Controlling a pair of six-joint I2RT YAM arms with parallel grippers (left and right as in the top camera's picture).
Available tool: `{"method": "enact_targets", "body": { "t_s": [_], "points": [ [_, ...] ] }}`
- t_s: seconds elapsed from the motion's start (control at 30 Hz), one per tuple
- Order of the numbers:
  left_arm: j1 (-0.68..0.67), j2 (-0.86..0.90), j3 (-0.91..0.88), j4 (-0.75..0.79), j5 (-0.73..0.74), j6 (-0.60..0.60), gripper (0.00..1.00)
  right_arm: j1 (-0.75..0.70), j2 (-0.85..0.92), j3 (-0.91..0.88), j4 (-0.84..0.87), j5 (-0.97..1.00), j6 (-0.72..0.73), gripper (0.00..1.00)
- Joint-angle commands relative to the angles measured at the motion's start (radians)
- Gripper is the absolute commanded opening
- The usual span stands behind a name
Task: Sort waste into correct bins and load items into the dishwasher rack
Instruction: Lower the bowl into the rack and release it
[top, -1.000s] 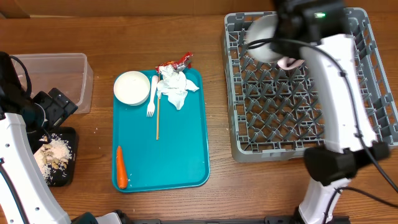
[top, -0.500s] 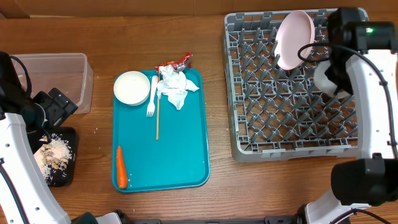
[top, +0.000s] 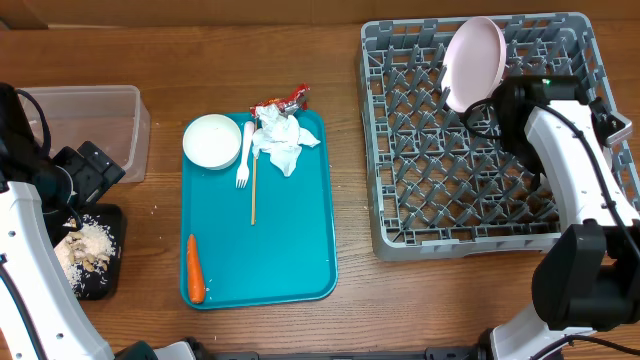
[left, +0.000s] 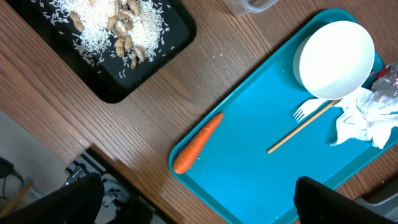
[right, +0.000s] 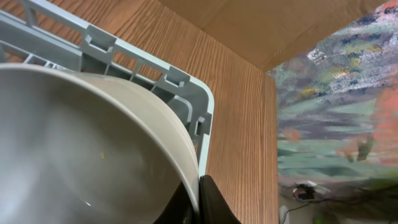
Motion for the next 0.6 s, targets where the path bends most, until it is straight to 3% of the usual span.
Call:
{"method": "enact_targets", "body": {
  "t_s": [0.0, 0.57],
  "points": [
    [0.004, 0.006, -0.003, -0.002, 0.004, -0.010, 1.00, 0.003, -0.023, -0.037, 0.026, 0.064, 0.065, 0.04],
    [0.004, 0.006, -0.003, -0.002, 0.004, -0.010, 1.00, 0.073, -0.006, -0.157, 0.093, 0.052, 0.058, 0.04]
  ]
}}
